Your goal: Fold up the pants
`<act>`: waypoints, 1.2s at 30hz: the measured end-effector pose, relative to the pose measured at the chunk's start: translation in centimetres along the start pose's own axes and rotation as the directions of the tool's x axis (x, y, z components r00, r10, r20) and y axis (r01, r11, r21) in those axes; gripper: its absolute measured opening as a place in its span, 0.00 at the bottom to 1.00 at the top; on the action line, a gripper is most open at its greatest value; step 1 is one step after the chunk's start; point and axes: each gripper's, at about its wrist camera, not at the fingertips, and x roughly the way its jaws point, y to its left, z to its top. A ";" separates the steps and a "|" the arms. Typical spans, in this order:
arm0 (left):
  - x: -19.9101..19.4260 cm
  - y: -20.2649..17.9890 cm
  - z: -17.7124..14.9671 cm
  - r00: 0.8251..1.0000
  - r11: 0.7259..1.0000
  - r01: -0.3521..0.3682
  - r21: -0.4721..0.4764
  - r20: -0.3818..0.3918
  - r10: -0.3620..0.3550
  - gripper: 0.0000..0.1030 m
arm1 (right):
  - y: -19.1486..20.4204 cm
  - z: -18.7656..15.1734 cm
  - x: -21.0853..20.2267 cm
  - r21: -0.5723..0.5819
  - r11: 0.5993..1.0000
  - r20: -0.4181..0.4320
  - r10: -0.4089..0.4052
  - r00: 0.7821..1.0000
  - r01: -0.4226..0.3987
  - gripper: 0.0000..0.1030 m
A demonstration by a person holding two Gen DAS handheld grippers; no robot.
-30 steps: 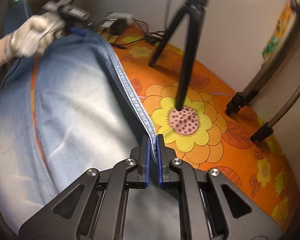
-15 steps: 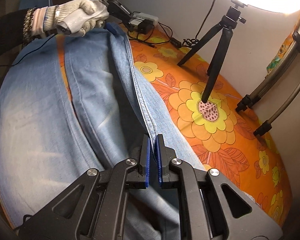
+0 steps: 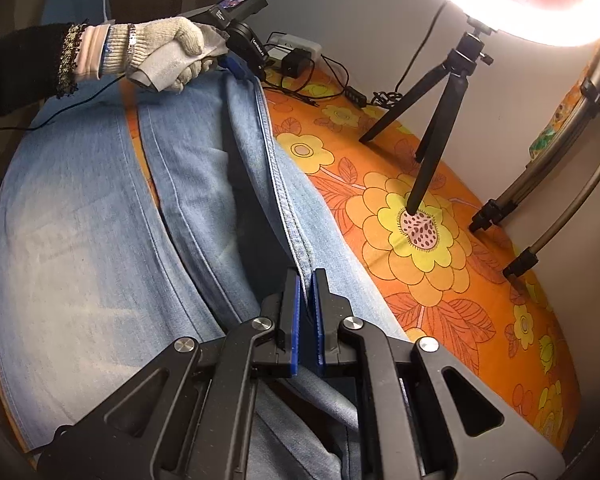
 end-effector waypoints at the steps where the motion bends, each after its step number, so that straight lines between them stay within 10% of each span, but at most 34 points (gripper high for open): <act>1: -0.1 0.5 -0.1 1.000 1.000 0.003 -0.004 0.011 -0.003 0.08 | 0.2 0.0 -0.1 -0.005 1.000 0.001 -0.002 1.000 0.002 0.07; 17: -7.8 5.0 -1.5 0.969 0.983 0.180 -0.028 0.175 -0.173 0.02 | 1.0 1.3 -1.8 0.013 0.995 0.011 -0.095 0.995 0.095 0.07; 36: -20.4 13.9 -15.3 0.936 0.973 0.223 -0.056 0.290 -0.198 0.02 | 9.6 -1.2 -7.8 -0.009 0.999 -0.069 -0.051 0.996 0.050 0.07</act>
